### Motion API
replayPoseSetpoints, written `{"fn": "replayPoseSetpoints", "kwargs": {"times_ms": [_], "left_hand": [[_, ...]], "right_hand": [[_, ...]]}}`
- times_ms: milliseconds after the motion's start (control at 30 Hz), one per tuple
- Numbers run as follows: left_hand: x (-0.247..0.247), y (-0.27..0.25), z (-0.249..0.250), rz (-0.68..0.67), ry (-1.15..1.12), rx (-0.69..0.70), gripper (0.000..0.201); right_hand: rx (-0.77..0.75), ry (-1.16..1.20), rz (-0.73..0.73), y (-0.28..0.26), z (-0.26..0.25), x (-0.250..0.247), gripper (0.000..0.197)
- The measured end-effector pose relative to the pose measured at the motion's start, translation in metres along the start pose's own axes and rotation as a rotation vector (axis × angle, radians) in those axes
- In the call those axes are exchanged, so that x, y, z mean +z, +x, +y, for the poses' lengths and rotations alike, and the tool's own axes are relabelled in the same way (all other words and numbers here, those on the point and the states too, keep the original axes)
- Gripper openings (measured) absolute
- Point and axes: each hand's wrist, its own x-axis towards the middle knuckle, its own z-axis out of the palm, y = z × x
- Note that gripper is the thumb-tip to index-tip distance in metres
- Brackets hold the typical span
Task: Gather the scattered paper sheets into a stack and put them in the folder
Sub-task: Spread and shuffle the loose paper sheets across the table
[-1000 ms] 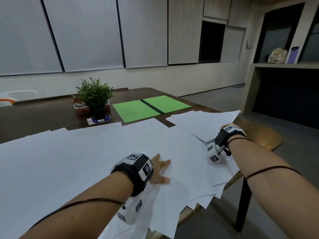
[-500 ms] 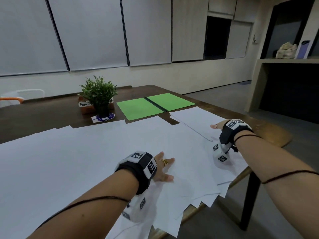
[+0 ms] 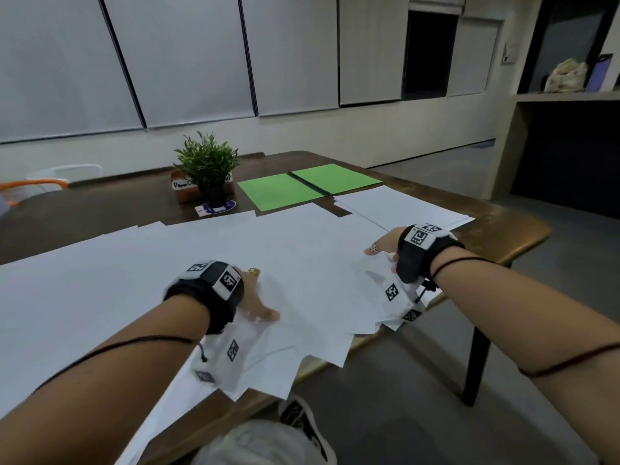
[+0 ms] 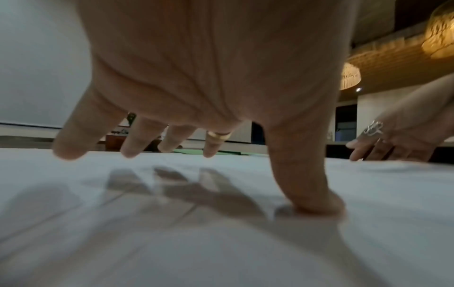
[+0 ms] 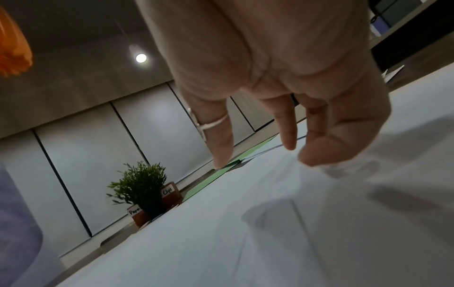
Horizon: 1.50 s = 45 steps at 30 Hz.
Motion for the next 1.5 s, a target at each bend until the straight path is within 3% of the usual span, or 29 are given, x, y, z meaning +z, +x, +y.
{"fn": "replayPoseSetpoints", "kwargs": {"times_ms": [67, 167, 500, 667, 800, 1033, 1133, 1267, 1333, 1433, 1500], "left_hand": [[0.014, -0.003, -0.007, -0.032, 0.027, -0.016, 0.103], [0.024, -0.001, -0.012, -0.012, -0.001, -0.028, 0.110], [0.025, 0.001, -0.014, -0.015, 0.040, 0.003, 0.105], [0.027, 0.005, -0.014, -0.004, 0.036, -0.021, 0.106], [0.027, 0.007, -0.015, -0.018, 0.028, -0.042, 0.107], [0.026, 0.006, -0.019, 0.015, -0.055, 0.005, 0.105], [0.024, 0.000, -0.030, 0.040, -0.286, 0.015, 0.113], [0.019, -0.007, -0.055, 0.191, -0.634, -0.062, 0.095], [0.018, -0.010, -0.069, 0.293, -0.807, -0.070, 0.101], [0.010, -0.016, -0.087, 0.541, -1.207, 0.078, 0.122], [-0.002, -0.027, -0.095, 0.712, -1.408, 0.216, 0.103]], "right_hand": [[-0.011, -0.019, 0.008, -0.001, -0.002, 0.006, 0.053], [-0.022, -0.076, 0.019, -0.002, -0.004, 0.011, 0.051], [0.013, -0.039, 0.123, 0.005, -0.008, 0.021, 0.055], [0.033, -0.019, 0.055, 0.004, -0.009, 0.029, 0.059], [0.013, -0.133, -0.005, -0.002, -0.019, 0.032, 0.079], [-0.142, -0.049, 0.054, -0.012, -0.036, 0.032, 0.051], [-0.292, 0.256, 0.106, -0.017, -0.040, 0.031, 0.044], [-0.546, 0.529, 0.114, -0.045, -0.055, 0.029, 0.037], [-0.642, 0.616, 0.090, -0.058, -0.064, 0.026, 0.035], [-0.734, 0.684, 0.044, -0.073, -0.073, 0.025, 0.036], [-0.767, 0.707, 0.016, -0.078, -0.076, 0.027, 0.039]]}}
